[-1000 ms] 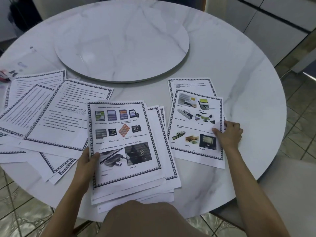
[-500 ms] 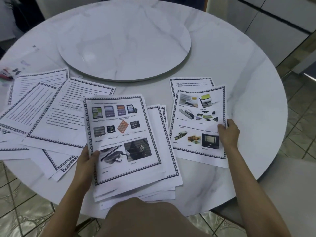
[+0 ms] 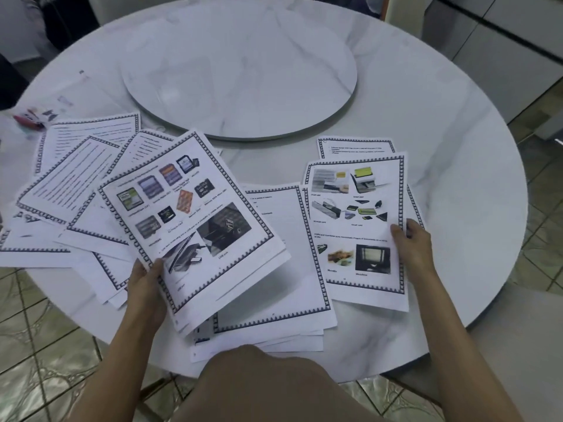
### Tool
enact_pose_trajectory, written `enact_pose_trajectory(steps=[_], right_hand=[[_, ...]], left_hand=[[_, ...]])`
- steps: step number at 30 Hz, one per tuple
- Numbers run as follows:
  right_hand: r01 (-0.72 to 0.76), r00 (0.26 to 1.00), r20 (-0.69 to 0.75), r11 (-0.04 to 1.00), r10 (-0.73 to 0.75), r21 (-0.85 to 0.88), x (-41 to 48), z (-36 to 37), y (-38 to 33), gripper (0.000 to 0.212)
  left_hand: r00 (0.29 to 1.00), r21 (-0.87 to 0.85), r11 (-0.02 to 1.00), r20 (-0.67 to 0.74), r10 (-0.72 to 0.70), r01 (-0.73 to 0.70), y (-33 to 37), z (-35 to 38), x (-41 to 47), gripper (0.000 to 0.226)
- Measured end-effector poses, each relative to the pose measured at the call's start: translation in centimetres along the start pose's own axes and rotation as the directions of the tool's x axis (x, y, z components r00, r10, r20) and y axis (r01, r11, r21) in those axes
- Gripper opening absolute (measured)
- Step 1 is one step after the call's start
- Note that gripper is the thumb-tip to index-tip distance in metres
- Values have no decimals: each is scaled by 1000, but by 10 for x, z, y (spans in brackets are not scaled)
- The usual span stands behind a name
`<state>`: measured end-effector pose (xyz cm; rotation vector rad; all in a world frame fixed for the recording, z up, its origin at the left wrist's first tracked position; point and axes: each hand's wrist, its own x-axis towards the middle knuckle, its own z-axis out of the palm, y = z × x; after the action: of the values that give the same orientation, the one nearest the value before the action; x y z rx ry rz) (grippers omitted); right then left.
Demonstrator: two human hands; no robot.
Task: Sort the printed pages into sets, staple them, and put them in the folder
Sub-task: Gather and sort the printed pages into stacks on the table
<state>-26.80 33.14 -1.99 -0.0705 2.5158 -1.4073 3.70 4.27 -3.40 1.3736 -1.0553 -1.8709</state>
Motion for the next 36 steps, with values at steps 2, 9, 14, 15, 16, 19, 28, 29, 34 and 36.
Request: enact_pose_trajectory(steps=[2,9,14,15,16,19,28,29,34,36], right_hand=[[-11,999,35,1000,10,26,-8,3,-3,16],[-57,989,142,996,46,74,-27,16,0,16],[-94,973,216,993,76,76,-39,28,3,25],[-102,969,234,992,80,81,-42,30,4,25],[-108,965,249,991,84,83,-45,33,4,24],[-119,957,276,989,91,84,-51,39,5,22],[-144,885,455,987,99,65,-75,69,-9,20],[-139,876,472,988,93,63,-77,73,-12,21],[-160,849,516,986,116,41,-90,94,-23,29],[-199,823,550,979,141,47,-95,102,-25,39]], left_hand=[[1000,-42,999,7,-13,13,-4,-2,1,26],[999,-145,989,9,-41,42,-3,-1,3,28],[998,-114,992,32,-58,61,-2,3,0,29],[997,-103,993,41,-60,64,-2,3,0,30],[997,-94,993,49,-63,68,-3,3,0,30],[995,-70,994,60,-75,79,-2,3,0,28],[996,21,998,65,-64,63,-1,7,-1,26],[996,24,998,64,-64,63,-1,7,-1,25],[996,37,998,71,-59,56,-2,8,-2,25],[996,48,997,69,-60,57,-2,7,-2,26]])
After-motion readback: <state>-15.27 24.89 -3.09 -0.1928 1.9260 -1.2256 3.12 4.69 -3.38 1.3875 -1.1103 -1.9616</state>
